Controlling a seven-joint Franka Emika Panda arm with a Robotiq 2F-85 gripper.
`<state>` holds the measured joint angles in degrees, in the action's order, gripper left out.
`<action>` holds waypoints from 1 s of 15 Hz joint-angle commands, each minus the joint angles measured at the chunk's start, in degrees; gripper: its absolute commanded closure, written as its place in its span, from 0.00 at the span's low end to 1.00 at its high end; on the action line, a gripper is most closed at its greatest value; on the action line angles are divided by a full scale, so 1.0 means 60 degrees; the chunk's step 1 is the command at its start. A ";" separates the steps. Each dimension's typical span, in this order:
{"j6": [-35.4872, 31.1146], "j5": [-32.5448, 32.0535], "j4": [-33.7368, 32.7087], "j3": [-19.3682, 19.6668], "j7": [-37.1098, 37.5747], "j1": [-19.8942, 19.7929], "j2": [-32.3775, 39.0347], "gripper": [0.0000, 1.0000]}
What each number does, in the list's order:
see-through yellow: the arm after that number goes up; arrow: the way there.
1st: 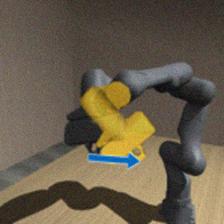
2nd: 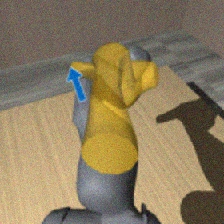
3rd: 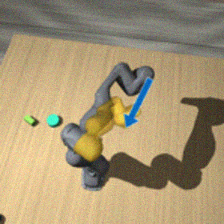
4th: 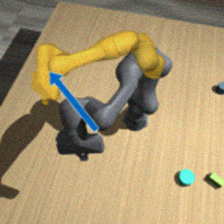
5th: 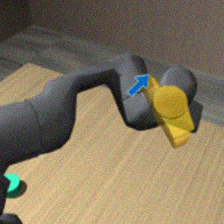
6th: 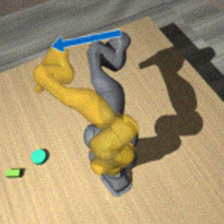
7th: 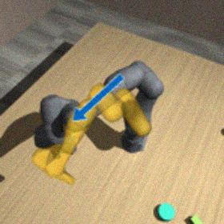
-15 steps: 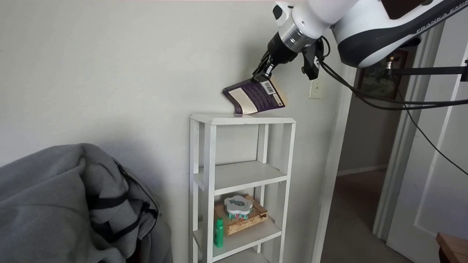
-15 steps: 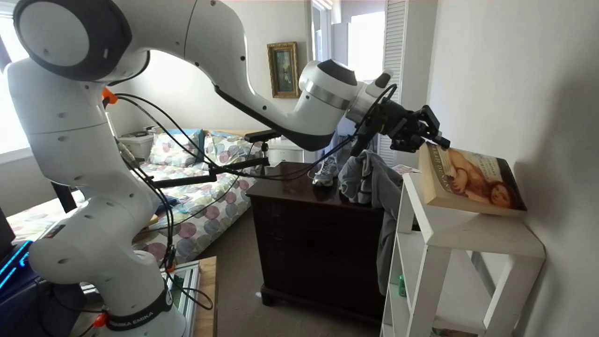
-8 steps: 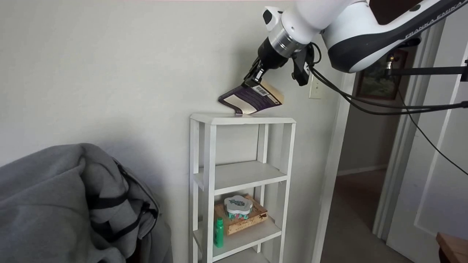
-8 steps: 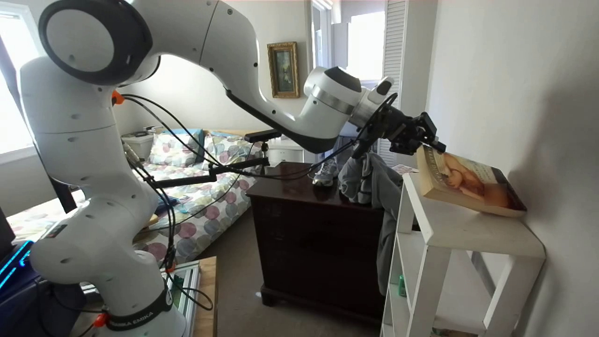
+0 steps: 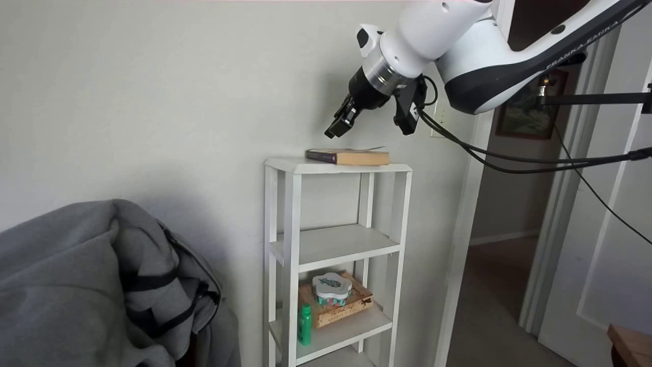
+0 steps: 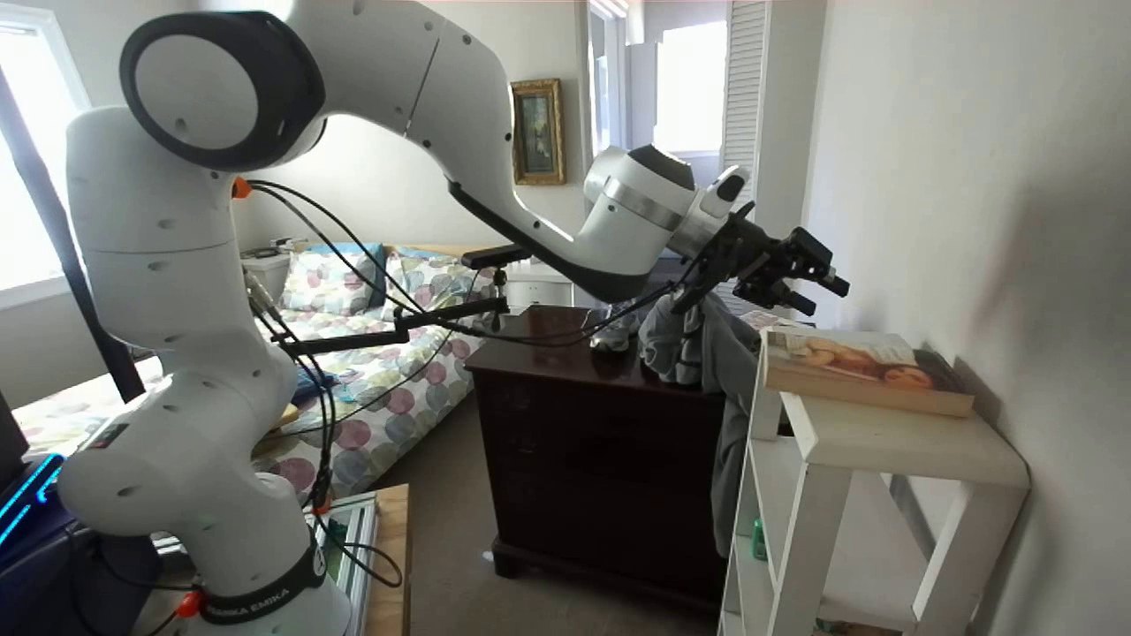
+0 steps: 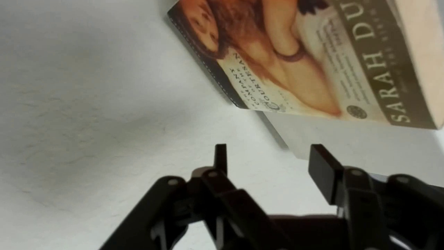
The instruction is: Move the book to the top of the shelf
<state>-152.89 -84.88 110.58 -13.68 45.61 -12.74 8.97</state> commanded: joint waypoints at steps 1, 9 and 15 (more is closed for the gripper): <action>-0.0095 -0.0459 -0.0508 0.0014 0.0767 0.0059 0.0273 0.05; 0.1143 0.4711 -0.0012 -0.1230 -0.0511 -0.0421 -0.0560 0.00; 0.2658 0.8889 -0.0065 -0.0416 -0.1112 0.0872 -0.1727 0.00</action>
<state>-141.00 -40.88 108.61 -23.50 40.80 -14.78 4.09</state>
